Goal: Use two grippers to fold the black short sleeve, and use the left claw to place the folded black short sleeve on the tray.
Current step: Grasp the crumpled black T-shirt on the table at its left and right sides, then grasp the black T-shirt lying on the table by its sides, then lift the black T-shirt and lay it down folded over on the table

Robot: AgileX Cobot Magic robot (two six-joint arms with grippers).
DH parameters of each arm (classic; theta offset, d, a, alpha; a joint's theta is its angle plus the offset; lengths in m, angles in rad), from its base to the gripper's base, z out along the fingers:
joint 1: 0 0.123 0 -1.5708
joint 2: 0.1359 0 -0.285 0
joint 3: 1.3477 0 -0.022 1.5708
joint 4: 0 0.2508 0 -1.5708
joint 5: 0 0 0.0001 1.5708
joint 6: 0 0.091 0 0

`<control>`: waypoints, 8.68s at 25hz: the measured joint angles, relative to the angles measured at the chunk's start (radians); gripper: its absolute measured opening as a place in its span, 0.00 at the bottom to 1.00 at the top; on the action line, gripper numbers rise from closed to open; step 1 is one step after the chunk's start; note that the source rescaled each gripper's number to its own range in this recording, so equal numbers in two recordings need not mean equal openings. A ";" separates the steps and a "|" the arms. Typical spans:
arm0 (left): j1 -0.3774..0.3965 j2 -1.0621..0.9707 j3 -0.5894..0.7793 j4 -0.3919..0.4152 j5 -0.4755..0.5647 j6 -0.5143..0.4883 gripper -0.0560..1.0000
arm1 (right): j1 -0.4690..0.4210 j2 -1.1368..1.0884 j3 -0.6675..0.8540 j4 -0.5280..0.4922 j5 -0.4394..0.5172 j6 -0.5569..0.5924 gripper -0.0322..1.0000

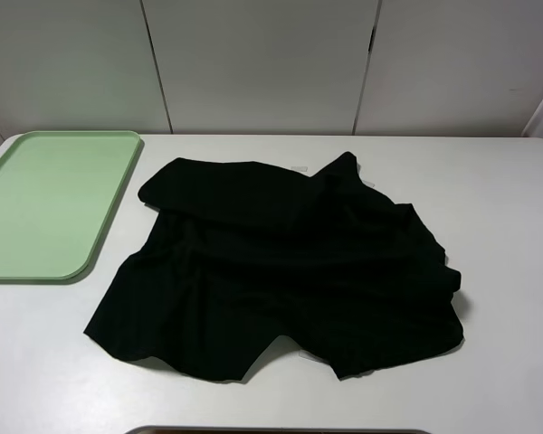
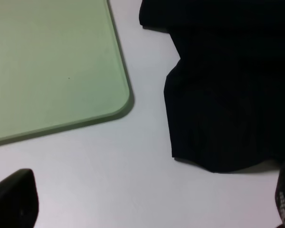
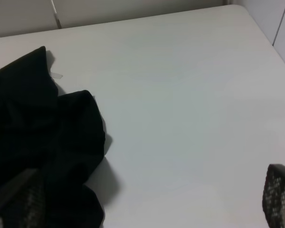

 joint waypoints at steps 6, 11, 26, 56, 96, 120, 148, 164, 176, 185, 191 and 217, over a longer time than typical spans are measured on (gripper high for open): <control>0.000 0.000 0.000 0.001 0.000 0.000 1.00 | 0.000 0.000 0.000 0.000 0.000 0.000 1.00; 0.000 0.000 0.000 0.001 0.000 0.000 1.00 | 0.000 0.000 0.000 0.000 0.000 0.000 1.00; 0.000 0.000 0.000 0.002 -0.001 0.000 1.00 | 0.000 0.000 0.000 0.041 0.000 0.000 1.00; 0.000 0.467 -0.347 0.000 0.042 -0.039 1.00 | 0.000 0.299 -0.220 0.046 0.000 -0.029 1.00; -0.676 1.468 -0.570 0.263 -0.095 0.358 0.98 | 0.488 1.424 -0.472 -0.007 -0.141 -0.601 1.00; -0.651 1.810 -0.570 0.353 -0.357 0.447 0.98 | 0.446 1.444 -0.291 -0.178 -0.325 -0.970 1.00; -0.529 1.831 -0.570 0.216 -0.482 0.583 0.97 | 0.373 1.782 -0.295 -0.027 -0.574 -1.097 1.00; -0.529 1.947 -0.571 0.209 -0.538 0.629 0.97 | 0.373 1.840 -0.297 0.062 -0.569 -1.160 0.76; -0.529 2.016 -0.575 0.136 -0.576 0.726 0.97 | 0.373 1.840 -0.297 0.064 -0.569 -1.160 0.65; -0.529 2.017 -0.578 0.123 -0.584 0.744 0.73 | 0.373 1.840 -0.297 0.064 -0.569 -1.160 0.65; -0.529 2.018 -0.578 0.109 -0.585 0.744 0.38 | 0.373 1.840 -0.297 0.068 -0.570 -1.160 0.37; -0.529 2.003 -0.578 0.109 -0.617 0.747 0.05 | 0.373 1.837 -0.298 0.072 -0.573 -1.160 0.03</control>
